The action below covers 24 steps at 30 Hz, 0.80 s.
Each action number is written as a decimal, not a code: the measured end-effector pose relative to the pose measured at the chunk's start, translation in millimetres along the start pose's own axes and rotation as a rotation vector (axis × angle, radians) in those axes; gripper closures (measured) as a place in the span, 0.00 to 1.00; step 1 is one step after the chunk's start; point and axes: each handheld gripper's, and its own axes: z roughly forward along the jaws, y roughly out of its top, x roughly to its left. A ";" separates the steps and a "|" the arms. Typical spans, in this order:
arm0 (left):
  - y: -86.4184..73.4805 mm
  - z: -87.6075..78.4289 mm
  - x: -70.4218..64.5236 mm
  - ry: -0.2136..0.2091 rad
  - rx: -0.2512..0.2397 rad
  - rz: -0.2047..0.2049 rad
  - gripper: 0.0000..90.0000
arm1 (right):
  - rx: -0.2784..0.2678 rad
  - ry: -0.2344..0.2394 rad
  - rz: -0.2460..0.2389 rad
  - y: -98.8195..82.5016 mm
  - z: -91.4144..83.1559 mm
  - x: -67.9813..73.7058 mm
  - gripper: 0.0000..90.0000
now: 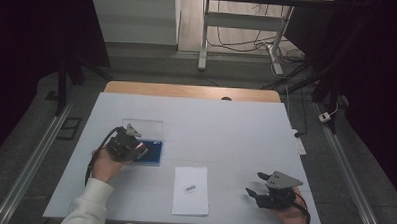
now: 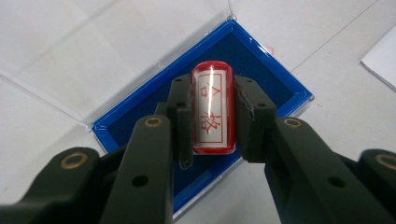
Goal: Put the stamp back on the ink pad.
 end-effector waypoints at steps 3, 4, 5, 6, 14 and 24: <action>-0.1 0.6 -0.9 0.004 -0.002 0.006 0.77 | -0.001 0.001 -0.001 0.5 -0.1 0.3 0.34; 0.0 0.8 -1.2 0.005 -0.002 0.004 0.73 | 0.000 0.001 -0.001 0.5 -0.1 0.5 0.34; 0.0 0.5 -1.8 0.010 -0.005 0.004 0.68 | 0.003 0.001 -0.001 0.6 -0.3 0.6 0.34; 0.0 -0.6 -2.7 0.022 -0.013 0.001 0.62 | 0.001 0.000 -0.002 0.6 -0.5 0.7 0.34; -14.2 -37.1 -13.9 0.029 -0.183 -0.035 0.33 | -0.004 -0.014 0.008 0.0 -3.0 -1.3 0.34; -64.8 -59.4 -43.2 -0.085 -0.273 -0.065 0.32 | -0.024 -0.010 0.026 -1.2 -5.7 -5.2 0.34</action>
